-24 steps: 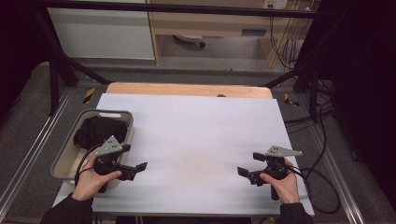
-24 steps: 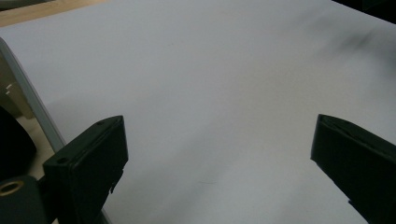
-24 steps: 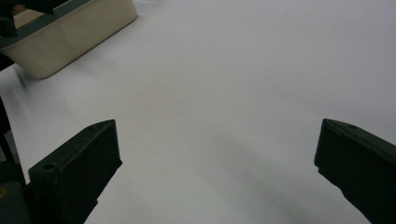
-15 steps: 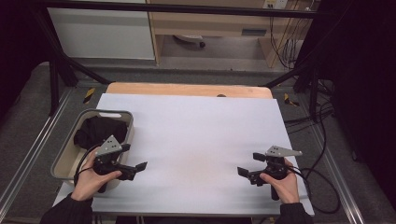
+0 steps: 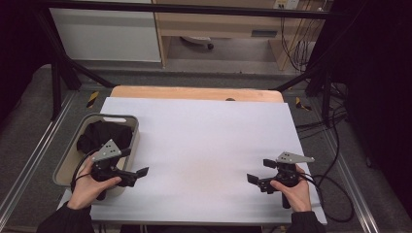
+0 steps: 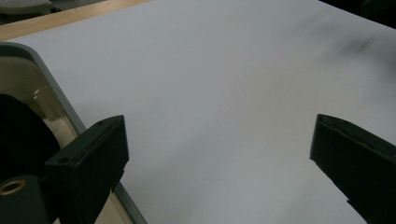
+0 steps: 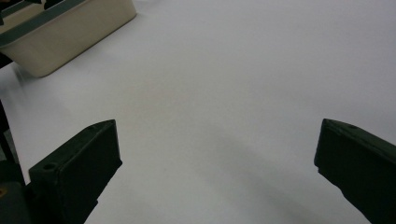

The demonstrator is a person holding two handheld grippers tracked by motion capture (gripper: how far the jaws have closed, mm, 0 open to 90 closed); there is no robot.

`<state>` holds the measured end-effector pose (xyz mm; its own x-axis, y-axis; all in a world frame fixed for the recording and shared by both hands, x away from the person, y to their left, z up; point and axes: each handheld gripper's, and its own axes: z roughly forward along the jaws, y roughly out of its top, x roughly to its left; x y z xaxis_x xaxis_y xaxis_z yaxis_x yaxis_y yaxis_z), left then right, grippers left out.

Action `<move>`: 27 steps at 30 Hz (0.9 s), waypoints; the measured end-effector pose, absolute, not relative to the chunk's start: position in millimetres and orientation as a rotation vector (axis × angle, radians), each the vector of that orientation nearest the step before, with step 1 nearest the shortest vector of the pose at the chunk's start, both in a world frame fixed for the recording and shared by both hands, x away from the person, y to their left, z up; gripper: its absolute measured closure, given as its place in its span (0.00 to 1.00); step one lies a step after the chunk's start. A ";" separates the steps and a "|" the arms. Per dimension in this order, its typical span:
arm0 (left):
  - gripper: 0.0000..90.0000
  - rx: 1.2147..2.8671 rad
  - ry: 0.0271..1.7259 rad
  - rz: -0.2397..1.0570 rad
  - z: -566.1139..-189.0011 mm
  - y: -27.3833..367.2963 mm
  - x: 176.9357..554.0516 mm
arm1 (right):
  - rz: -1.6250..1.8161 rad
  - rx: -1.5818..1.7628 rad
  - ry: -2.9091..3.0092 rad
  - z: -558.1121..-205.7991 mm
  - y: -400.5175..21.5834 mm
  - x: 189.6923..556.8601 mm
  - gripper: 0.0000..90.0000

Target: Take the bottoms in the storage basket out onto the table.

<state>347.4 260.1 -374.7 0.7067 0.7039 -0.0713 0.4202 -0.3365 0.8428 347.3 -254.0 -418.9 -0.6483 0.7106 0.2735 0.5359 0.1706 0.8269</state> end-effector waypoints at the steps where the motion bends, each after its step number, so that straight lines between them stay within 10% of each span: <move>1: 0.05 1.977 0.865 0.383 -374.4 260.7 347.7 | 1.474 1.221 2.267 -419.1 -253.9 347.3 0.01; 27: 0.05 1.960 0.920 0.433 -367.7 282.5 351.4 | 1.467 1.221 2.280 -419.9 -253.2 348.2 0.01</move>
